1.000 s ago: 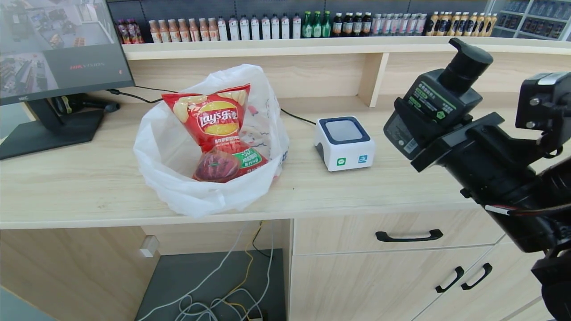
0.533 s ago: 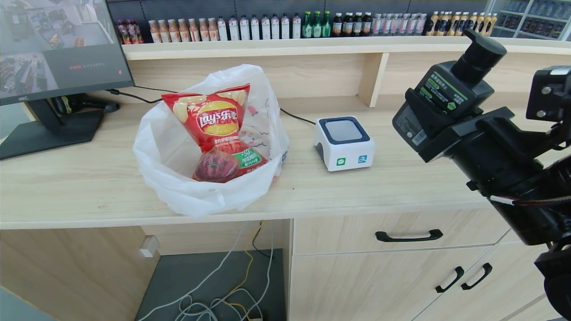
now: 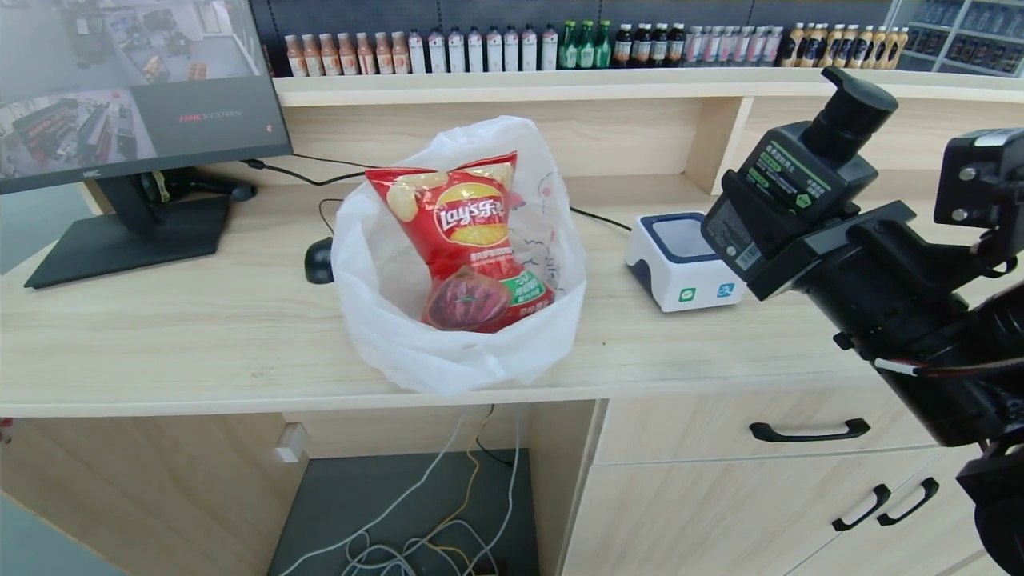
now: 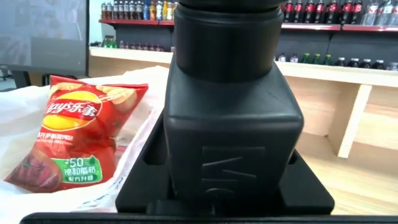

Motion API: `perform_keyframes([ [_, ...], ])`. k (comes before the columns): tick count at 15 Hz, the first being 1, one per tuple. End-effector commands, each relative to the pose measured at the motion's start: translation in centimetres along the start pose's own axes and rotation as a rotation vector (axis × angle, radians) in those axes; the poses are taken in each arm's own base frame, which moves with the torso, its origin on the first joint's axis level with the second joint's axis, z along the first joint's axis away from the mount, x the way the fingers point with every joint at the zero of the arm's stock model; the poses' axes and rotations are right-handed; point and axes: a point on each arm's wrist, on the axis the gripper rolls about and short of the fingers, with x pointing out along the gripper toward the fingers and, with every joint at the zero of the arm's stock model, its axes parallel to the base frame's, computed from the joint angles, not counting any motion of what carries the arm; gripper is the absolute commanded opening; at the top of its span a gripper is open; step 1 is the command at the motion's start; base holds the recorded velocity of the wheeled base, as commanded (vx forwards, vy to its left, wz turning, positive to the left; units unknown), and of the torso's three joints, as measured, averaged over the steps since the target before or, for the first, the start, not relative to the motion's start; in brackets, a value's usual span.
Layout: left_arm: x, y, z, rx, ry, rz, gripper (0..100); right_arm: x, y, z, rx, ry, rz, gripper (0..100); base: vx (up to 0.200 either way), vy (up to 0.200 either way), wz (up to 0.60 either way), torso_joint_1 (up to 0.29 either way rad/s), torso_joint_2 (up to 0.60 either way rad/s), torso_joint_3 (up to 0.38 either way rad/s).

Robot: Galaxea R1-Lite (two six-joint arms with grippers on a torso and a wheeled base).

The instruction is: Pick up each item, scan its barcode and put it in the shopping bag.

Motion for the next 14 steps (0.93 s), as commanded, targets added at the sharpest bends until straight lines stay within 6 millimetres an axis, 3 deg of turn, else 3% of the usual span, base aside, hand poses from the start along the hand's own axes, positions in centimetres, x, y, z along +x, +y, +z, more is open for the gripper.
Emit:
perform_keyframes([
  [1, 0.0, 0.0, 0.0, 0.000, 0.000, 0.000, 100, 0.0, 0.0, 0.0, 0.000, 0.000, 0.001, 0, 0.000, 0.200, 0.00, 0.002, 0.00, 0.002],
  [7, 0.0, 0.0, 0.0, 0.000, 0.000, 0.000, 100, 0.2, 0.1, 0.0, 0.002, -0.007, 0.001, 0, 0.000, 0.200, 0.00, 0.002, 0.00, 0.002],
  [14, 0.0, 0.0, 0.0, 0.003, 0.000, 0.000, 100, 0.9, 0.5, 0.9, 0.016, -0.052, 0.012, 0, 0.000, 0.000, 0.00, 0.000, 0.00, 0.000],
])
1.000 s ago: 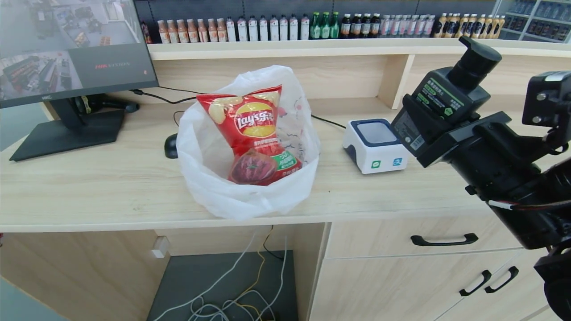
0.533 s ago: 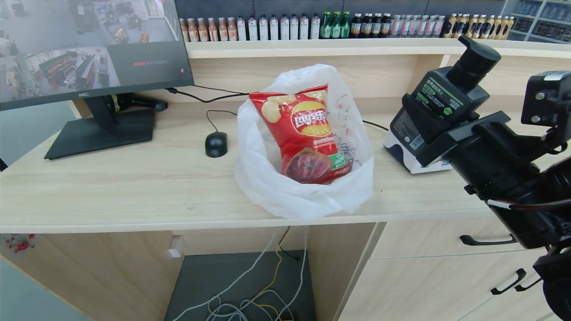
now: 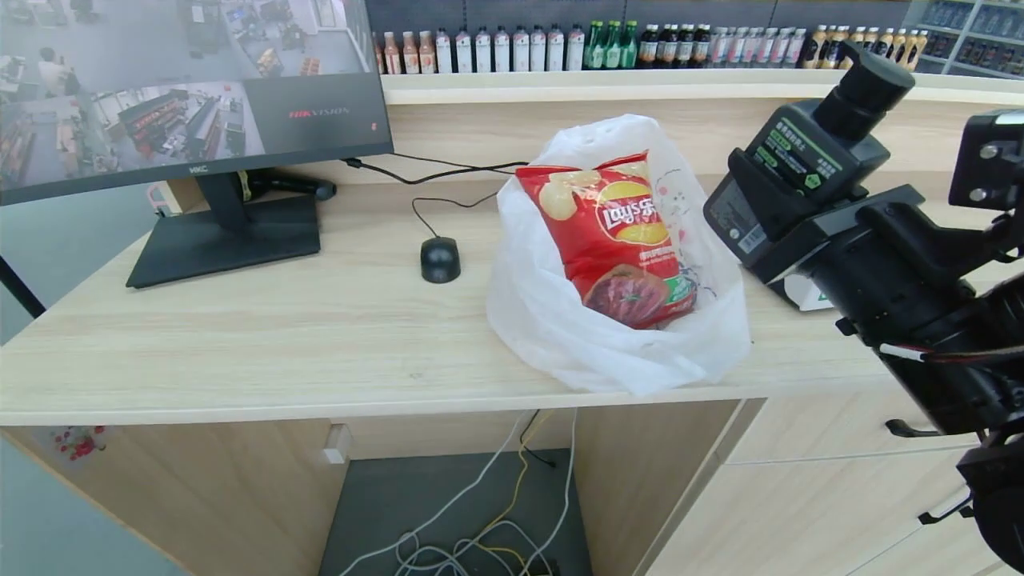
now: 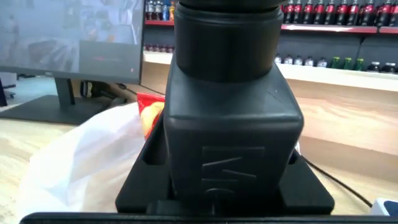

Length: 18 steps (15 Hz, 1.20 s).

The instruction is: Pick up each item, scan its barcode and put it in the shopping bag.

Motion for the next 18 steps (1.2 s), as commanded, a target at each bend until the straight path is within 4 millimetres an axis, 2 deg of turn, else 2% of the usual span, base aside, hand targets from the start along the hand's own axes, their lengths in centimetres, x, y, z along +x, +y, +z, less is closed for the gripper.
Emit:
perform_keyframes([
  [1, 0.0, 0.0, 0.0, 0.000, 0.000, 0.000, 100, 0.8, 0.6, 0.4, 0.044, -0.031, 0.020, 0, 0.000, 0.000, 0.00, 0.000, 0.00, 0.000],
  [4, 0.0, 0.0, 0.0, 0.000, 0.000, 0.000, 100, 1.2, 1.0, 0.2, 0.128, -0.034, 0.040, 0, 0.000, 0.000, 0.00, 0.000, 0.00, 0.000],
  [6, 0.0, 0.0, 0.0, 0.000, 0.000, 0.000, 100, 1.3, 1.7, -0.5, 0.204, -0.016, 0.133, 0, 0.000, 0.000, 0.00, 0.000, 0.00, 0.000],
  [8, 0.0, 0.0, 0.0, 0.000, 0.000, 0.000, 100, 2.1, 2.0, -1.1, 0.303, -0.012, 0.184, 0, 0.000, 0.000, 0.00, 0.000, 0.00, 0.000],
  [10, 0.0, 0.0, 0.0, 0.000, 0.000, 0.000, 100, 3.9, 2.1, -1.4, 0.468, -0.033, 0.194, 0, 0.000, 0.000, 0.00, 0.000, 0.00, 0.000],
  [14, 0.0, 0.0, 0.0, 0.000, 0.000, 0.000, 100, 6.1, 2.9, -4.6, 0.557, 0.006, 0.245, 0, 0.000, 0.000, 0.00, 0.000, 0.00, 0.000],
  [16, 0.0, 0.0, 0.0, 0.000, 0.000, 0.000, 100, 6.2, 4.0, -5.7, 0.607, 0.040, 0.265, 0, 0.000, 0.000, 0.00, 0.000, 0.00, 0.000],
  [18, 0.0, 0.0, 0.0, 0.000, 0.000, 0.000, 100, 6.8, 4.2, -6.5, 0.610, 0.040, 0.265, 0, 0.000, 0.000, 0.00, 0.000, 0.00, 0.000],
])
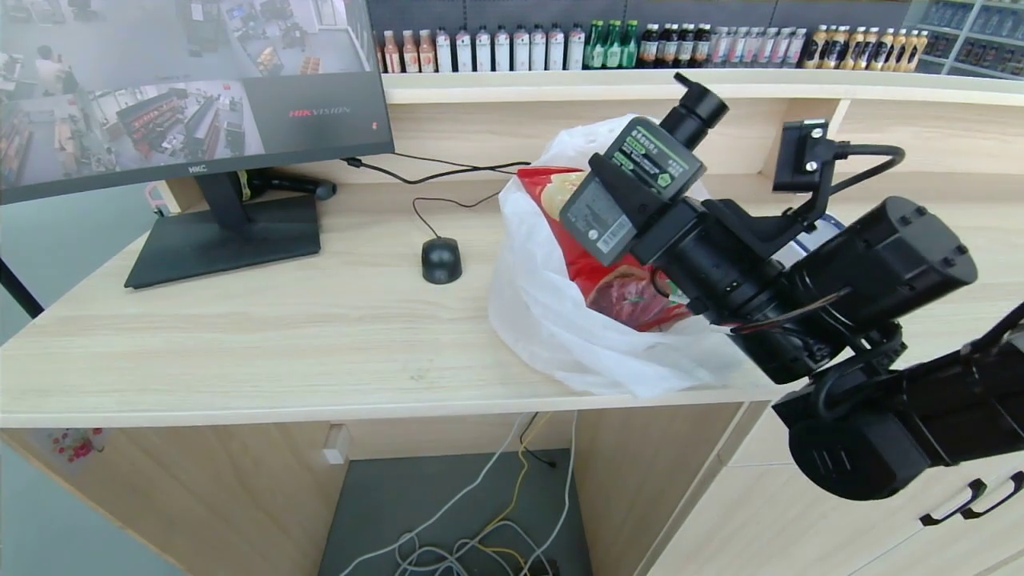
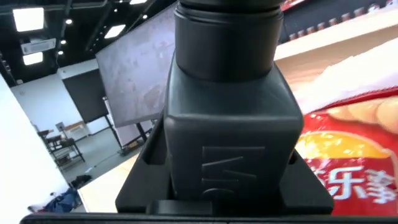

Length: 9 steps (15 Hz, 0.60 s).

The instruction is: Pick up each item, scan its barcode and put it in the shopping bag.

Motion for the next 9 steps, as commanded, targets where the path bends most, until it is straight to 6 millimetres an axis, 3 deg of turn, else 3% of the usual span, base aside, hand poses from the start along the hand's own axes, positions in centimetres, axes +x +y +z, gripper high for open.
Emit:
perform_keyframes([
  [1, 0.0, 0.0, 0.0, 0.000, 0.000, 0.000, 100, 0.6, -0.8, -1.6, 0.007, 0.019, -0.007, 0, 0.000, 0.000, 0.00, 0.000, 0.00, 0.000],
  [9, 0.0, 0.0, 0.0, 0.000, 0.000, 0.000, 100, -0.9, -3.4, -1.9, -0.016, 0.059, -0.096, 0, 0.000, 0.000, 0.00, 0.000, 0.00, 0.000],
])
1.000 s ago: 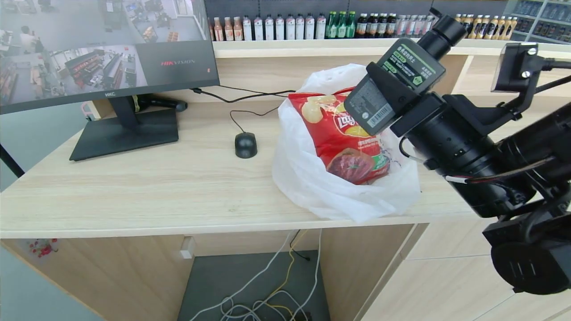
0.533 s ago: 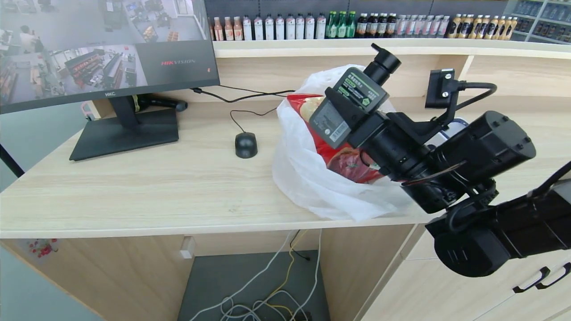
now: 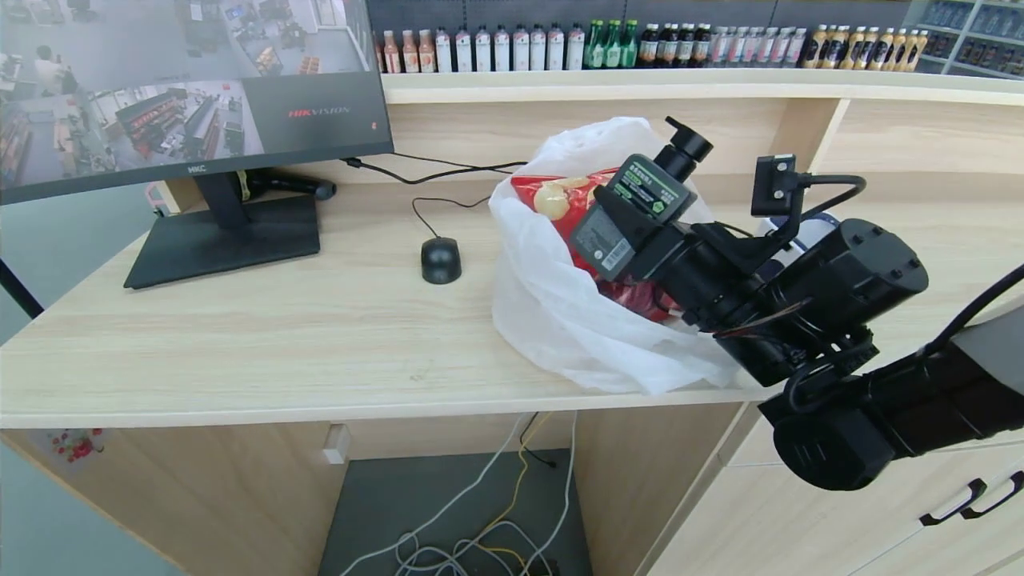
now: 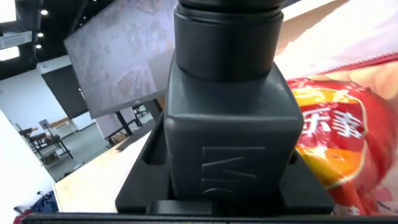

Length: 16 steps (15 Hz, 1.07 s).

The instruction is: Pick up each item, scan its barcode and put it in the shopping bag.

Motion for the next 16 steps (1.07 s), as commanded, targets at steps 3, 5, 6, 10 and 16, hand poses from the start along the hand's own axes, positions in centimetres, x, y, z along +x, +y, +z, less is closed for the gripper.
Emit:
perform_keyframes([
  [3, 0.00, 0.00, 0.00, 0.000, 0.000, 0.000, 100, -0.29, -0.73, -1.13, 0.002, 0.035, -0.021, 0, 0.000, 0.000, 0.00, 0.000, 0.00, 0.000],
  [5, 0.00, 0.00, 0.00, 0.000, 0.000, 0.000, 100, -0.44, -0.89, -1.53, 0.005, 0.063, -0.036, 0, 0.000, 0.000, 0.00, 0.000, 0.00, 0.000],
  [6, 0.00, 0.00, 0.00, 0.000, 0.000, 0.000, 100, -0.46, -0.97, -1.58, 0.006, 0.070, -0.040, 0, 0.000, 0.000, 0.00, 0.000, 0.00, 0.000],
  [10, 0.00, 0.00, 0.00, 0.000, 0.000, 0.000, 100, -0.71, -1.26, -1.66, 0.005, 0.078, -0.052, 0, 0.000, 0.000, 0.00, 0.000, 0.00, 0.000],
  [16, 0.00, 0.00, 0.00, 0.000, 0.000, 0.000, 100, -0.69, -1.34, -1.81, 0.004, 0.081, -0.053, 0, 0.000, 0.000, 0.00, 0.000, 0.00, 0.000],
])
